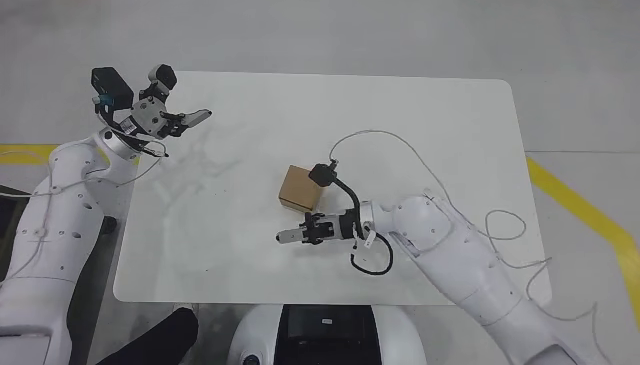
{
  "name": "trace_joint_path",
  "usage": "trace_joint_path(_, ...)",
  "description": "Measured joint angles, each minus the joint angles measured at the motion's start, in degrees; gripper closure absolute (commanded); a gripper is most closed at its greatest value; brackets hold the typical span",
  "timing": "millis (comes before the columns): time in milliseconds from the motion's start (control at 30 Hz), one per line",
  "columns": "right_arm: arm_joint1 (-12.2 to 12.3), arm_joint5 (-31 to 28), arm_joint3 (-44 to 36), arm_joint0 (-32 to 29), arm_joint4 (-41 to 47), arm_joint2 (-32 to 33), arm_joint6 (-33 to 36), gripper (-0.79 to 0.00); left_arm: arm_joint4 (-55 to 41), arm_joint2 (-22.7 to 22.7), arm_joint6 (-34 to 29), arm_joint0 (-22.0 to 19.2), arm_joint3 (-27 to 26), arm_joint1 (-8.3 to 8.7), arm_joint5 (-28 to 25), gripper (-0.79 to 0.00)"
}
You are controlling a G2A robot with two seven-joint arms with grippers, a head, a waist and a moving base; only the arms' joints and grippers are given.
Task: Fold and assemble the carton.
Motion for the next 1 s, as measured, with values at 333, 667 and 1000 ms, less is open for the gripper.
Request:
trace_joint_path(333,0.55,1.25,1.39,1.36,-5.39,3.11,-4.06,-0.785,0.0,0.0,0.0,0.0,0.0,0.0,0.0,-0.785)
trace_joint_path(667,1.62,-2.18,0.32,2.31,-17.19,5.82,-7.64,-0.785,0.0,0.0,0.0,0.0,0.0,0.0,0.0,-0.785)
trace_joint_path(1000,3.05,-4.99,-6.53,-2.44,-42.17,6.13,-18.09,-0.785,0.0,0.0,0.0,0.0,0.0,0.0,0.0,-0.785)
